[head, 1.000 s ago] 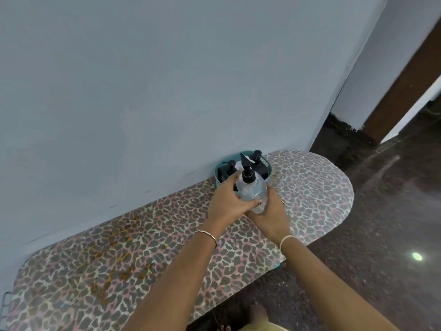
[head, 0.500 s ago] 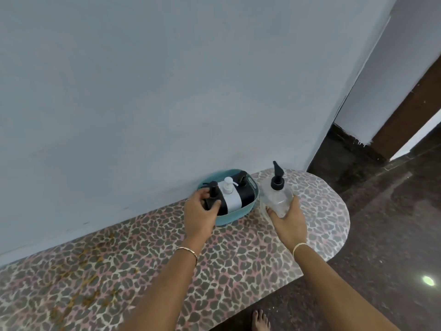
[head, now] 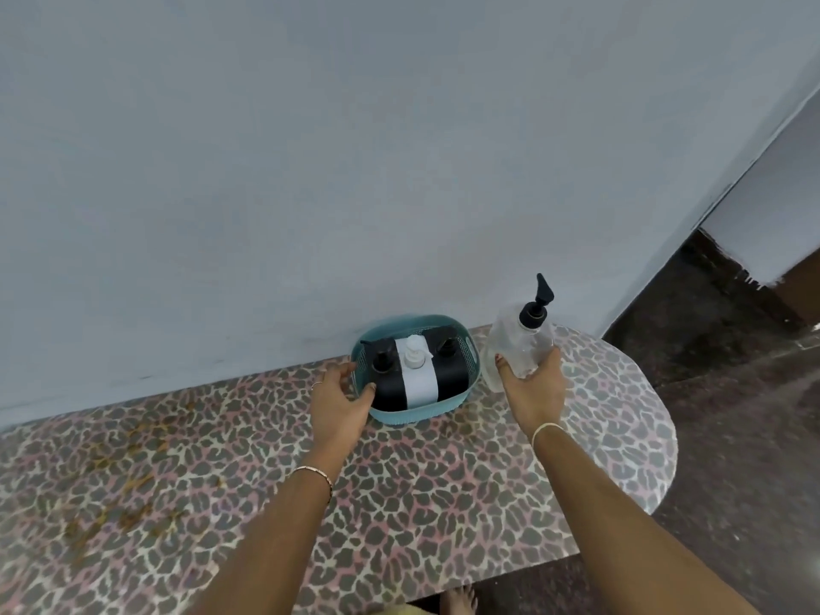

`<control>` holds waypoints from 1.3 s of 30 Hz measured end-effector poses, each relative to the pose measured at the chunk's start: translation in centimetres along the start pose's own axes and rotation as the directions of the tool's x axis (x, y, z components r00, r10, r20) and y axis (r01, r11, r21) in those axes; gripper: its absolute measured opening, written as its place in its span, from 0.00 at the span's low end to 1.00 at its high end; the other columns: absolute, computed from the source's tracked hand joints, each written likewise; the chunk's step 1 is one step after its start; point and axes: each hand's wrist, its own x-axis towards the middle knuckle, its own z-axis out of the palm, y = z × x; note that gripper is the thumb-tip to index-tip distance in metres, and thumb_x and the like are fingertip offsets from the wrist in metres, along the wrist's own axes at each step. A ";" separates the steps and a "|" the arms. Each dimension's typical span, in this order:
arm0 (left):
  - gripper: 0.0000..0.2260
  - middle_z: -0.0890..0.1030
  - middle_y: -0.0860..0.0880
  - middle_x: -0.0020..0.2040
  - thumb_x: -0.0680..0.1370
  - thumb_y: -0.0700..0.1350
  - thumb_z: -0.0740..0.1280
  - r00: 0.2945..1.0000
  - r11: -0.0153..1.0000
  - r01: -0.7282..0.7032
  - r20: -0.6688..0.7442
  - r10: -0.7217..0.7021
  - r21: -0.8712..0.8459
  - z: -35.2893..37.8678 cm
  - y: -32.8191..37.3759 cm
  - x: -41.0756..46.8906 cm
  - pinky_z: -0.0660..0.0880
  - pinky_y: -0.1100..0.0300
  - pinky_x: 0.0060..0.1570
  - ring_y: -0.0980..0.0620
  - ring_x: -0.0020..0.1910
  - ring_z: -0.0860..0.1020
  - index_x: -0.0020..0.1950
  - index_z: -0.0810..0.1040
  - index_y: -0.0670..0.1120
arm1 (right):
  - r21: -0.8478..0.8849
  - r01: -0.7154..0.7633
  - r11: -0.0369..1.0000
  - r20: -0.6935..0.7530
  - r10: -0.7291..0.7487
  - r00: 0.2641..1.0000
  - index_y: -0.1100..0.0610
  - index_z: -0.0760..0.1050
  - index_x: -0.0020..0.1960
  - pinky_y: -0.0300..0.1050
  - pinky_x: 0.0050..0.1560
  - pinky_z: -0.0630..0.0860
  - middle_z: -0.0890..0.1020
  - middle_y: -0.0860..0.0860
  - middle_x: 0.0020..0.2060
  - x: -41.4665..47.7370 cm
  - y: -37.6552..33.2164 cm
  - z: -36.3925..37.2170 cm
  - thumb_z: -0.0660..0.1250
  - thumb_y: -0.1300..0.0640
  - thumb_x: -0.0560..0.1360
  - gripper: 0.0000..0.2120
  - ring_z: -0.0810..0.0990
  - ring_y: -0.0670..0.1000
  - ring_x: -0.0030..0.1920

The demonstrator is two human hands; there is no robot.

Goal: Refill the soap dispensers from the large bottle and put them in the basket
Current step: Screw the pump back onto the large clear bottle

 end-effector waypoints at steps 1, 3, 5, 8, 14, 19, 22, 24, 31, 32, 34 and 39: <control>0.21 0.78 0.47 0.61 0.73 0.46 0.73 1.000 1.000 0.011 0.000 -0.011 0.010 0.1 -0.1 0.0 0.74 0.56 0.57 0.50 0.57 0.77 0.65 0.75 0.45 | 0.009 -0.004 1.000 0.009 0.004 1.000 0.55 0.66 0.65 0.44 0.51 0.73 0.78 0.49 0.53 0.5 0.2 0.2 0.73 0.51 0.71 0.27 0.76 0.51 0.49; 0.21 0.79 0.46 0.62 0.74 0.45 0.72 1.000 0.999 0.027 0.002 -0.027 0.032 0.3 -0.2 0.0 0.72 0.59 0.54 0.50 0.57 0.77 0.66 0.75 0.43 | 0.018 -0.010 1.000 0.023 0.009 1.000 0.55 0.66 0.65 0.44 0.50 0.74 0.78 0.50 0.54 1.3 0.4 0.7 0.73 0.51 0.71 0.27 0.77 0.52 0.49; 0.21 0.79 0.46 0.62 0.74 0.45 0.72 0.999 0.998 0.033 0.000 -0.033 0.045 0.4 -0.1 0.0 0.71 0.62 0.51 0.51 0.57 0.78 0.67 0.75 0.43 | 0.014 -0.022 1.000 0.037 0.021 0.999 0.55 0.66 0.64 0.42 0.47 0.73 0.78 0.50 0.53 1.9 0.6 1.0 0.73 0.51 0.71 0.26 0.77 0.52 0.48; 0.20 0.78 0.46 0.64 0.74 0.44 0.72 0.999 0.999 0.039 -0.009 -0.038 0.037 0.7 -0.3 0.0 0.72 0.62 0.52 0.50 0.57 0.79 0.66 0.76 0.44 | 0.002 -0.042 0.999 0.043 0.042 0.998 0.55 0.66 0.63 0.41 0.44 0.72 0.77 0.50 0.51 2.4 0.7 1.3 0.73 0.50 0.71 0.25 0.77 0.52 0.47; 0.19 0.75 0.44 0.65 0.74 0.45 0.71 0.998 0.997 0.065 -0.020 -0.064 0.043 1.3 -0.5 0.4 0.73 0.56 0.59 0.49 0.58 0.78 0.65 0.77 0.44 | -0.062 -0.030 0.998 0.051 0.033 0.998 0.53 0.63 0.67 0.45 0.49 0.72 0.73 0.45 0.51 3.0 0.7 1.6 0.72 0.49 0.71 0.29 0.73 0.49 0.47; 0.20 0.75 0.44 0.66 0.74 0.45 0.71 0.997 0.996 0.075 -0.016 -0.075 0.044 1.4 -0.5 0.3 0.73 0.51 0.62 0.48 0.59 0.77 0.65 0.77 0.44 | -0.113 -0.027 0.993 0.025 0.030 0.999 0.52 0.64 0.66 0.50 0.51 0.76 0.77 0.47 0.53 3.1 0.6 1.8 0.73 0.46 0.68 0.31 0.77 0.52 0.49; 0.20 0.73 0.45 0.67 0.74 0.44 0.71 0.997 0.996 0.073 -0.016 -0.072 0.053 1.4 -0.3 0.2 0.71 0.55 0.63 0.47 0.61 0.76 0.65 0.77 0.43 | -0.118 -0.020 0.993 0.007 0.021 1.000 0.52 0.65 0.65 0.51 0.52 0.76 0.77 0.48 0.53 2.9 0.5 1.9 0.73 0.45 0.68 0.31 0.78 0.53 0.51; 0.19 0.72 0.45 0.66 0.75 0.44 0.71 0.998 0.996 0.068 -0.017 -0.068 0.056 1.4 -0.3 0.2 0.70 0.57 0.62 0.46 0.61 0.75 0.65 0.77 0.43 | -0.124 -0.018 0.992 -0.003 0.018 1.000 0.53 0.65 0.65 0.51 0.52 0.76 0.77 0.49 0.54 2.9 0.5 2.1 0.74 0.45 0.68 0.31 0.78 0.54 0.52; 0.18 0.74 0.45 0.65 0.74 0.43 0.72 0.998 0.996 0.063 -0.027 -0.061 0.059 1.5 -0.2 0.1 0.71 0.58 0.60 0.46 0.60 0.76 0.64 0.78 0.42 | -0.149 -0.014 0.989 -0.001 0.014 1.000 0.55 0.63 0.68 0.49 0.51 0.73 0.76 0.51 0.58 2.7 0.2 2.0 0.73 0.46 0.70 0.33 0.76 0.56 0.56; 0.18 0.74 0.45 0.65 0.74 0.43 0.72 0.998 0.996 0.066 -0.025 -0.065 0.060 1.4 -0.2 0.1 0.71 0.58 0.60 0.47 0.60 0.76 0.64 0.78 0.43 | -0.155 -0.017 0.988 0.001 0.017 1.000 0.55 0.63 0.68 0.50 0.52 0.73 0.75 0.52 0.59 2.6 0.2 2.0 0.73 0.45 0.70 0.34 0.76 0.56 0.57; 0.19 0.74 0.45 0.65 0.74 0.43 0.72 0.997 0.995 0.073 -0.020 -0.072 0.061 1.4 -0.1 0.1 0.70 0.59 0.61 0.47 0.60 0.76 0.64 0.78 0.43 | -0.153 -0.027 0.988 -0.001 0.027 1.000 0.55 0.62 0.69 0.52 0.55 0.74 0.75 0.52 0.60 2.6 0.1 2.1 0.73 0.44 0.69 0.36 0.75 0.56 0.58; 0.19 0.74 0.45 0.66 0.74 0.44 0.72 0.997 0.995 0.076 -0.009 -0.076 0.068 1.3 0.0 0.0 0.70 0.58 0.61 0.48 0.61 0.75 0.64 0.78 0.44 | -0.093 -0.043 0.995 -0.014 0.042 0.999 0.53 0.61 0.70 0.52 0.58 0.74 0.72 0.50 0.63 1.7 0.6 2.1 0.75 0.44 0.66 0.39 0.74 0.54 0.60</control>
